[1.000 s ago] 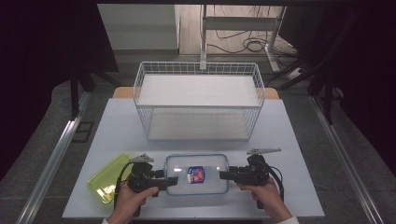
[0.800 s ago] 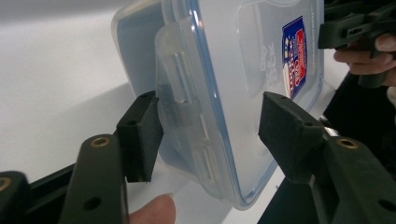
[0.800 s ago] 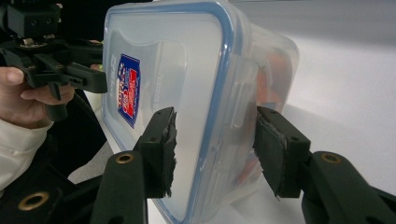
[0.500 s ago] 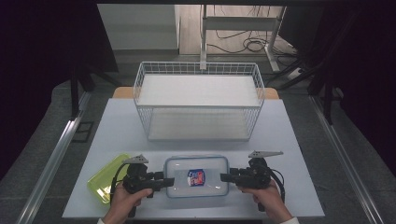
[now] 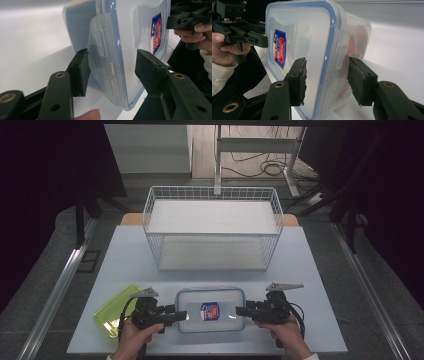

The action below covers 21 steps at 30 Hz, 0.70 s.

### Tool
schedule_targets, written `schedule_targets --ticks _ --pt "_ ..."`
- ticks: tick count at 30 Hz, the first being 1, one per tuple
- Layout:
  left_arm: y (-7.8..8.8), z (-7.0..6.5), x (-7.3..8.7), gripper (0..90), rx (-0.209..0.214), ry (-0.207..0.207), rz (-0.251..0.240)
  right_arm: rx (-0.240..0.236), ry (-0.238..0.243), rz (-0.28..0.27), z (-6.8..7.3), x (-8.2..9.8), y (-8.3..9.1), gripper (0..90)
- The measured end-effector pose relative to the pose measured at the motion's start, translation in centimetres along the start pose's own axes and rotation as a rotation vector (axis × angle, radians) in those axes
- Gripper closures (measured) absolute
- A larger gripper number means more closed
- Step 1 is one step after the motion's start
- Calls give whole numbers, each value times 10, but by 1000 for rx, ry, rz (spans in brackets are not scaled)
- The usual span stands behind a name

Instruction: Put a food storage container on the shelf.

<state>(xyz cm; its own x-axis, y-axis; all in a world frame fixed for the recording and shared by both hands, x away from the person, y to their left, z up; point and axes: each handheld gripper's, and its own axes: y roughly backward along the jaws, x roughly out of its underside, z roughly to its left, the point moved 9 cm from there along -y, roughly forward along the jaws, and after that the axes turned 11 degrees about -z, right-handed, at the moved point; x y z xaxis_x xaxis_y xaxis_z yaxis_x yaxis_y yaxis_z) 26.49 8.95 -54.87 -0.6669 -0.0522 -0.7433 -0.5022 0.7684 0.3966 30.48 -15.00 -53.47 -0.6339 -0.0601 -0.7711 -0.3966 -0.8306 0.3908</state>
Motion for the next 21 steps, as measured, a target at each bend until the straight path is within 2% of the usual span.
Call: schedule_targets --ticks 1,2,4,9,13,15,21 --pt "0 0 0 455 0 0 0 0 0 0 0 0 0 510" --pt "-1 -2 1 441 -30 -15 -2 -3 -21 -6 1 0 1 515" --pt "-2 -4 1 417 -56 -50 6 5 -26 -8 2 0 1 517" --pt "0 -3 0 451 -22 -40 2 -6 -17 -6 1 0 2 523" --pt "2 -4 -1 485 5 -47 -2 -24 -17 -9 -1 0 4 526" --pt "2 -3 -1 488 9 -51 -3 -29 -22 -8 -1 0 4 528" --pt "3 -3 -2 502 13 -56 -17 -25 4 -12 0 0 5 530"
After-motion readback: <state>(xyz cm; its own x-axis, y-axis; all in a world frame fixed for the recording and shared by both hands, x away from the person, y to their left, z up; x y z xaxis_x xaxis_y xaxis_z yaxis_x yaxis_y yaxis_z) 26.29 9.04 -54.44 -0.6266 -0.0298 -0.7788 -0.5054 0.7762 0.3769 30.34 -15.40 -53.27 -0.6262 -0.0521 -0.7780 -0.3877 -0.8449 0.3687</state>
